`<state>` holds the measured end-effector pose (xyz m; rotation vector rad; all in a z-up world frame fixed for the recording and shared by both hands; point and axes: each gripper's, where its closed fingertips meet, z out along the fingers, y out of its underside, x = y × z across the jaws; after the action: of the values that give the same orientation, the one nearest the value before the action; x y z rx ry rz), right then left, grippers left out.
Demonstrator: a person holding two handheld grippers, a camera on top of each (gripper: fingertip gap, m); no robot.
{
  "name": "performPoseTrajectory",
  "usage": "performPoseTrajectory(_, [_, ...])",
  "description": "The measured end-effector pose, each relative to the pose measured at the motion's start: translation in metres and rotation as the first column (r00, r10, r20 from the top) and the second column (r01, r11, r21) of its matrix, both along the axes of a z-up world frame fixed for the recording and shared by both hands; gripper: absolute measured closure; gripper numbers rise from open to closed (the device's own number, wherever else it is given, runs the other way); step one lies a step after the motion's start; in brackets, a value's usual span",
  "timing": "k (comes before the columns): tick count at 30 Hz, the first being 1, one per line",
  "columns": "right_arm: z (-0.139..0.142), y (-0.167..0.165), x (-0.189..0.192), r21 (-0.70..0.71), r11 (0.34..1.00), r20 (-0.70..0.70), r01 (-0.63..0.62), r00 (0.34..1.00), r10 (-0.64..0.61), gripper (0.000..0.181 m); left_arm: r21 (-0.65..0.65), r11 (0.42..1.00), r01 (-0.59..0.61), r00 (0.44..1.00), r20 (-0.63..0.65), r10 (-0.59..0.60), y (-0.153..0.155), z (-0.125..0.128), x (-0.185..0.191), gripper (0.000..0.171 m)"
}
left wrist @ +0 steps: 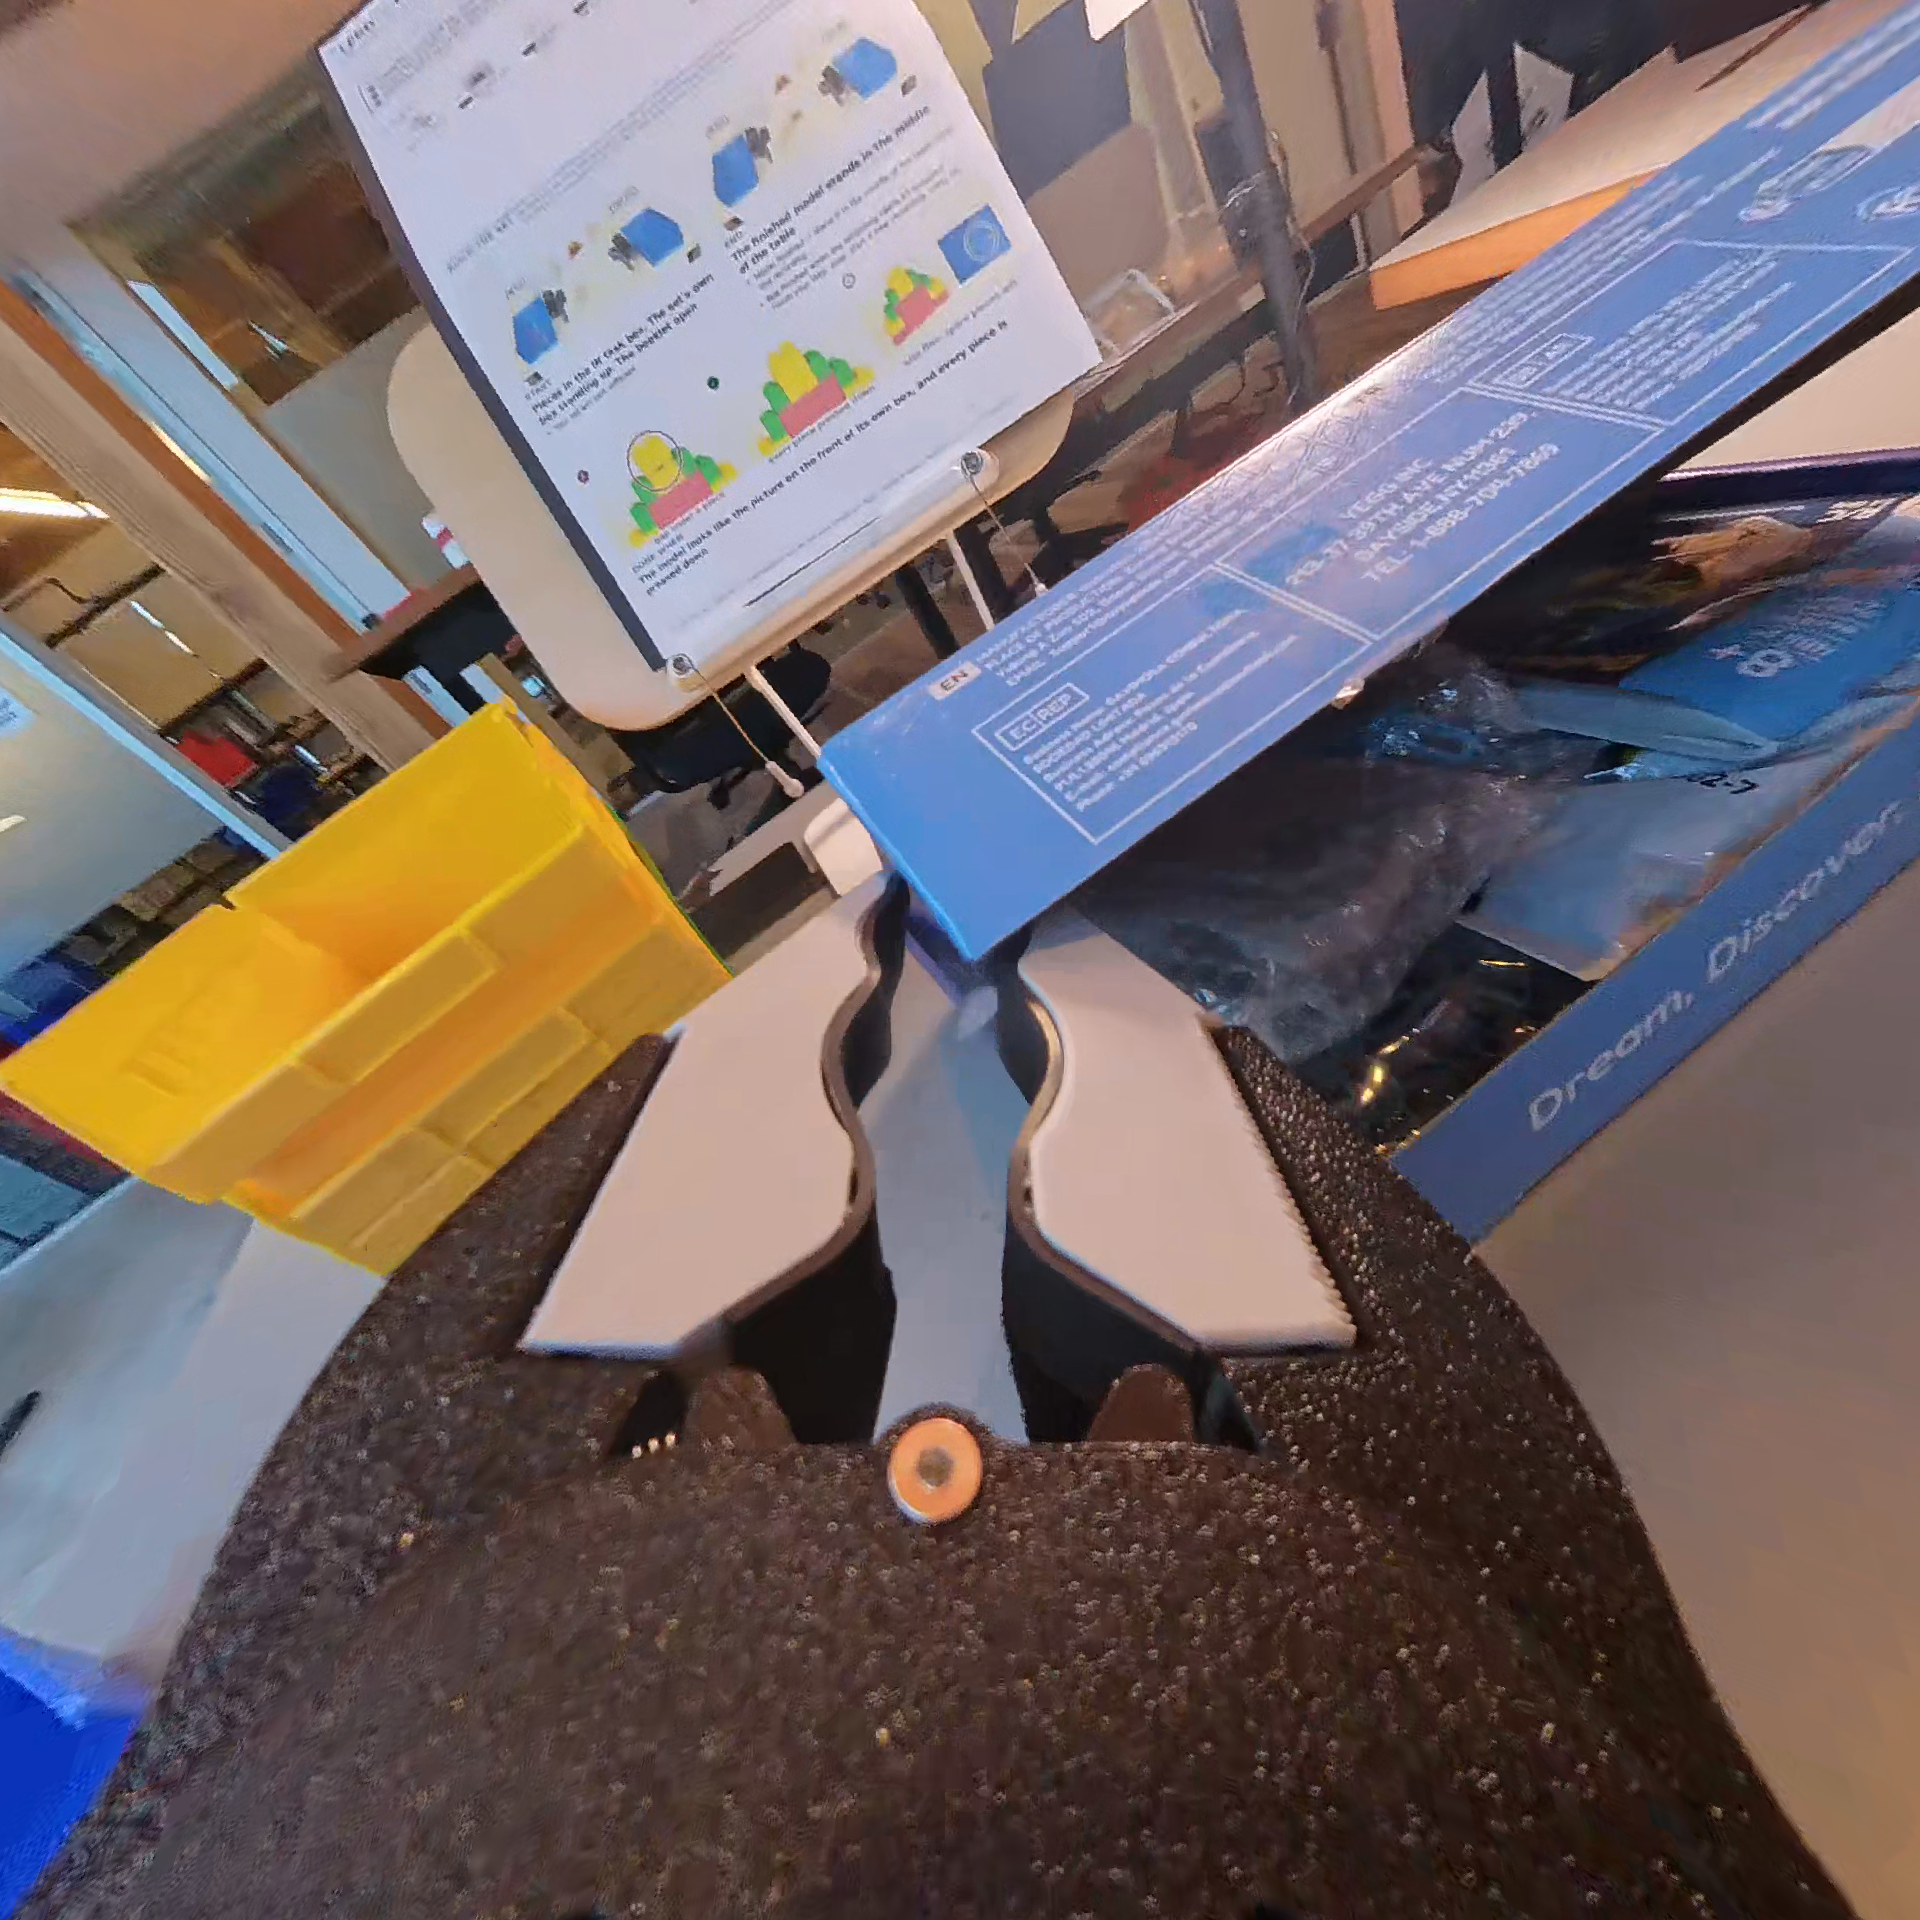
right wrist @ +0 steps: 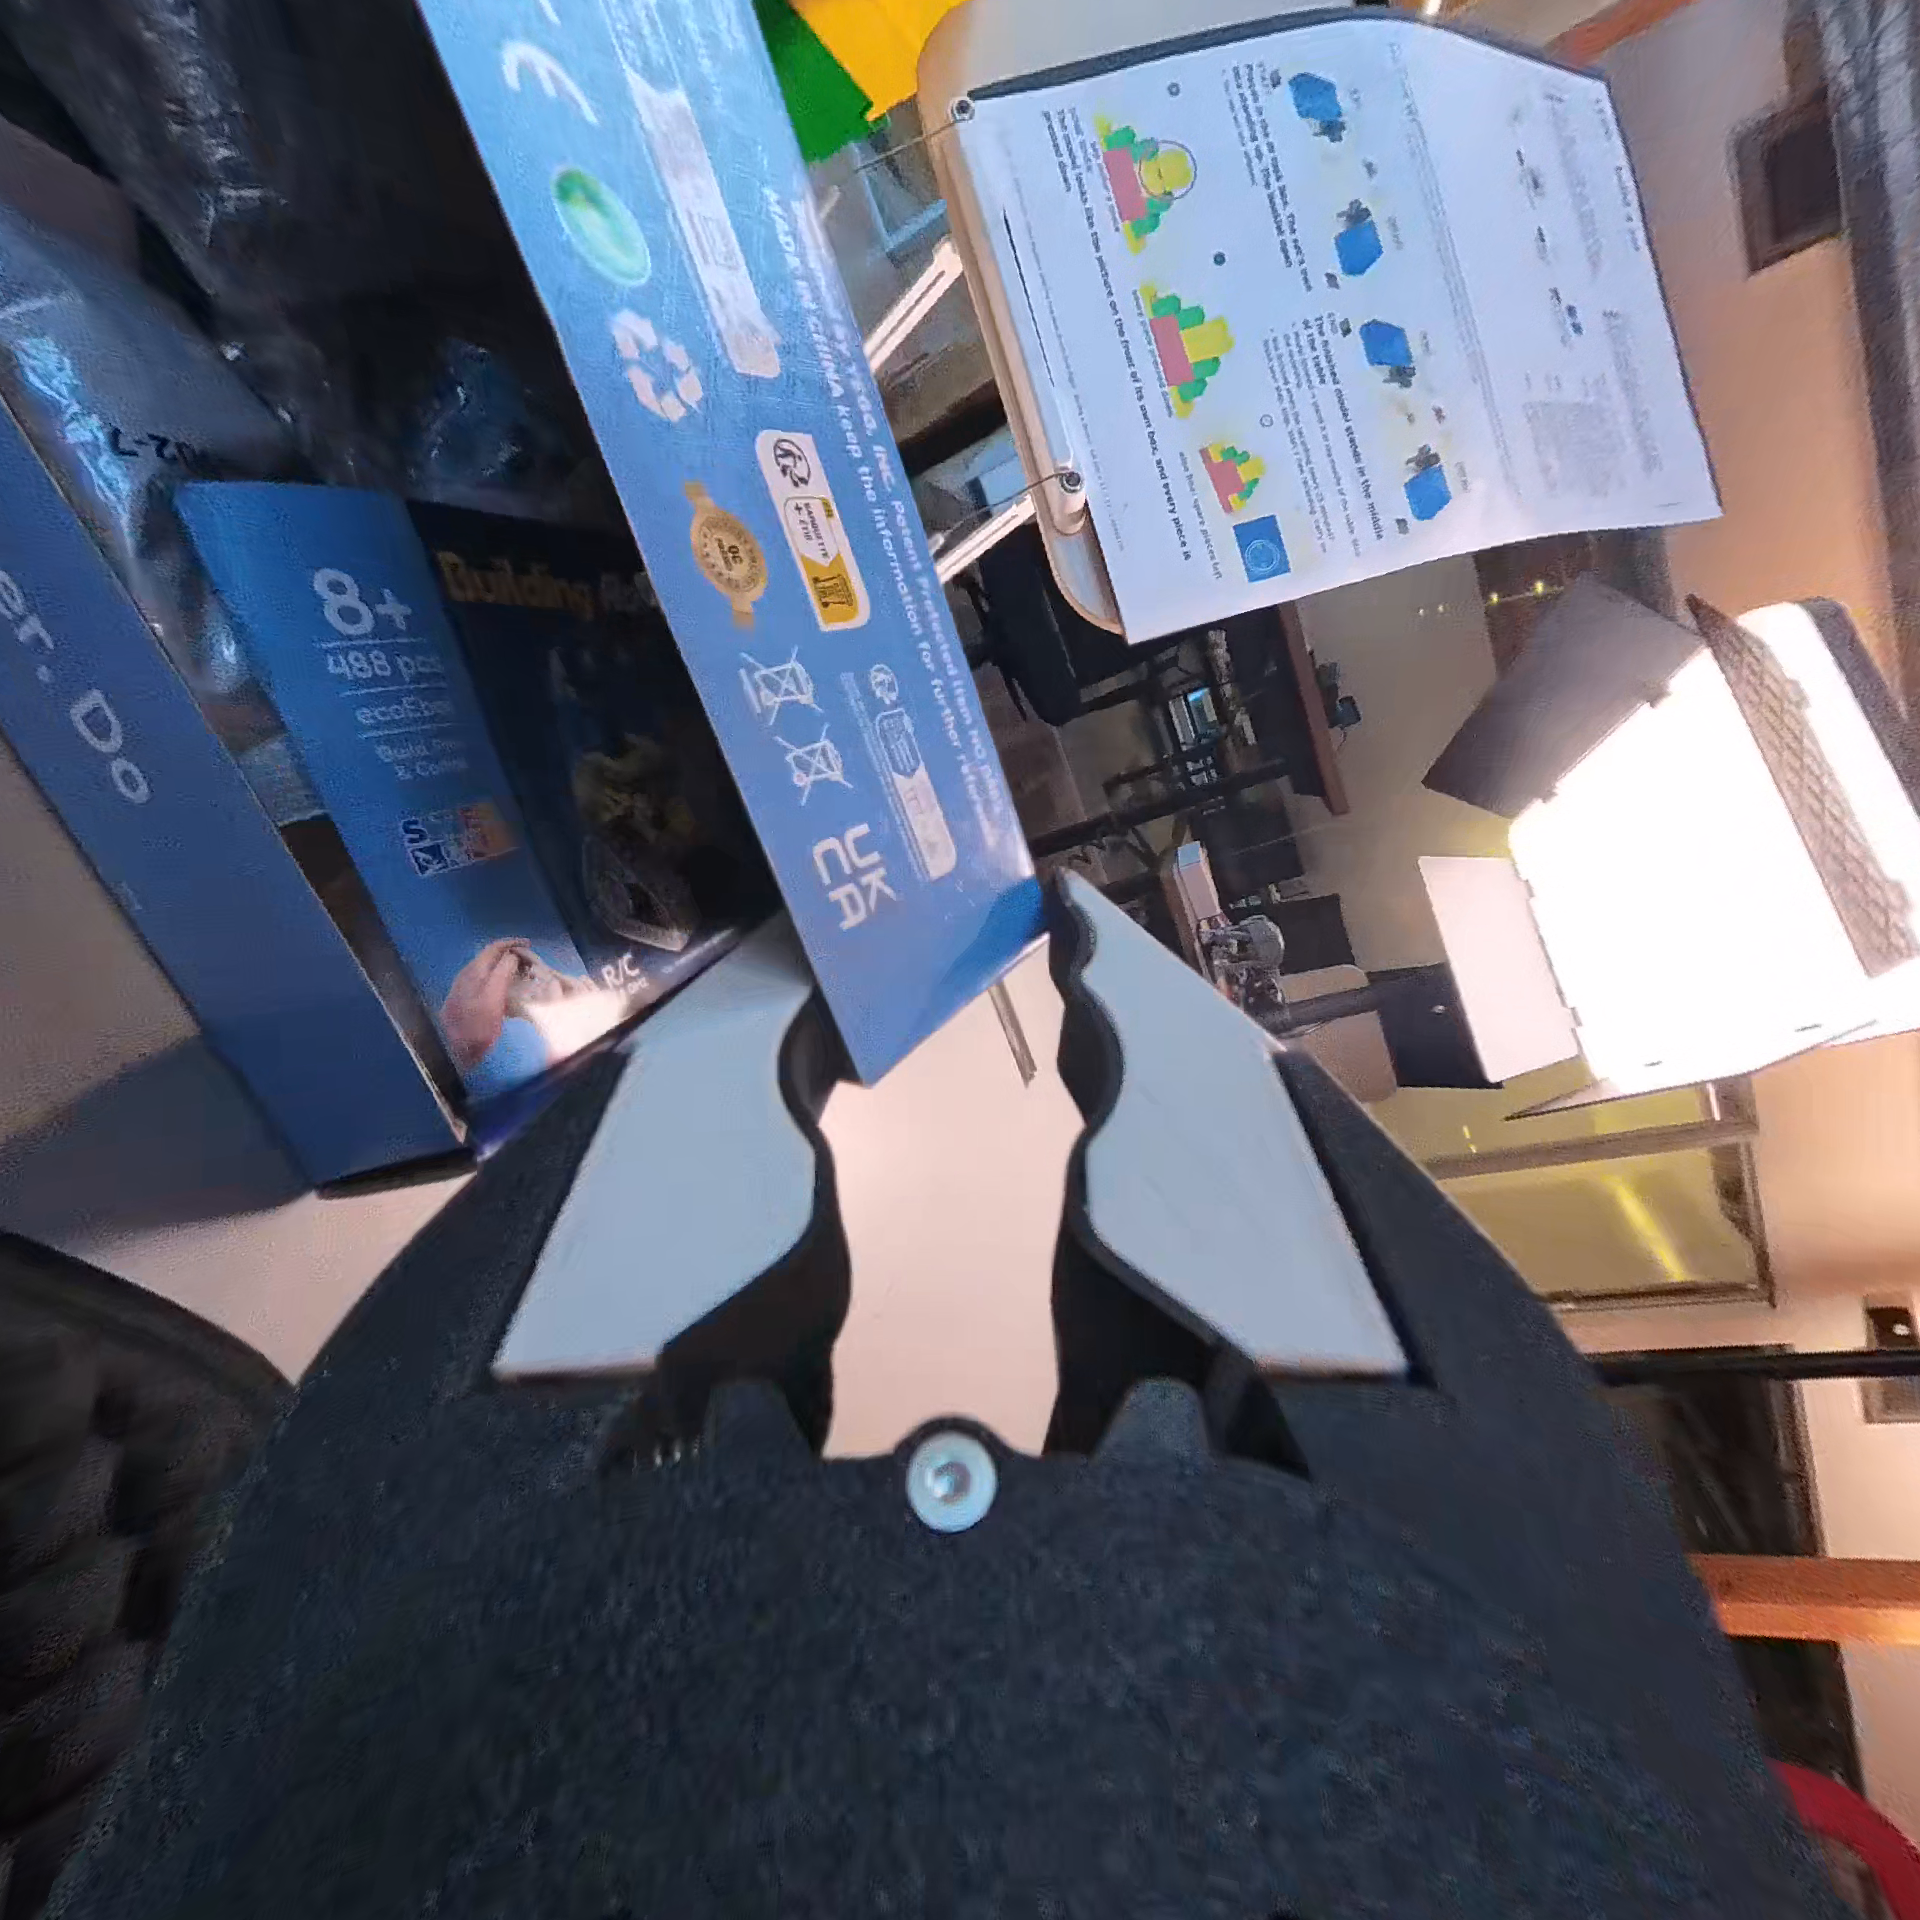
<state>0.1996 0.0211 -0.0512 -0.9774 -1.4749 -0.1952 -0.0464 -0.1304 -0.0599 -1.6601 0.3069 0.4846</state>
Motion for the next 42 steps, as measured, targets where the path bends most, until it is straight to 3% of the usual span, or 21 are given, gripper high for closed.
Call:
performPoseTrajectory(11, [-0.07, -0.027, 0.015, -0.18, 0.983, 0.176, 0.018, 0.984, 0.015, 0.143, -0.24, 0.965, 0.109, 0.974, 0.22, -0.055, -0.026, -0.065, 0.023, 0.164])
performPoseTrajectory(15, [-0.076, -0.029, 0.016, -0.192, 0.981, 0.158, 0.019, 0.987, 0.012, 0.143, -0.273, 0.956, 0.107, 0.972, 0.231, -0.043, -0.029, -0.072, 0.024, 0.165])
performPoseTrajectory(17, [-0.068, -0.027, 0.015, -0.164, 0.986, 0.136, 0.019, 0.991, 0.004, 0.145, -0.254, 0.965, 0.068, 0.983, 0.18, -0.021, -0.028, -0.065, 0.02, 0.165])
performPoseTrajectory(20, [-0.044, -0.023, 0.01, -0.172, 0.985, 0.047, -0.002, 0.999, 0.01, 0.148, -0.127, 0.992, -0.003, 0.995, 0.1, 0.016, -0.023, -0.033, 0.006, 0.162])
performPoseTrajectory(25, [0.007, -0.009, -0.002, -0.26, 0.965, -0.087, -0.035, 0.996, 0.012, 0.154, 0.04, 0.998, 0.043, 0.987, 0.15, -0.048, -0.006, 0.012, -0.007, 0.15])
performPoseTrajectory(29, [0.035, 0.006, -0.012, -0.265, 0.964, -0.107, -0.03, 0.994, 0.001, 0.161, 0.044, 0.996, 0.075, 0.974, 0.211, -0.083, 0.011, 0.013, -0.011, 0.138])
performPoseTrajectory(34, [0.049, 0.013, -0.022, -0.305, 0.95, -0.137, -0.069, 0.99, 0.028, 0.165, 0.023, 0.998, 0.051, 0.983, 0.176, -0.054, 0.029, 0.019, -0.024, 0.152])
performPoseTrajectory(36, [0.052, 0.015, -0.025, -0.309, 0.948, -0.161, -0.079, 0.987, 0.03, 0.166, -0.007, 0.998, 0.069, 0.988, 0.142, -0.067, 0.035, 0.021, -0.022, 0.162])
performPoseTrajectory(42, [0.053, 0.014, -0.029, -0.295, 0.949, -0.186, -0.108, 0.981, 0.054, 0.166, -0.101, 0.995, -0.025, 0.996, -0.083, 0.016, 0.037, 0.014, -0.035, 0.167])
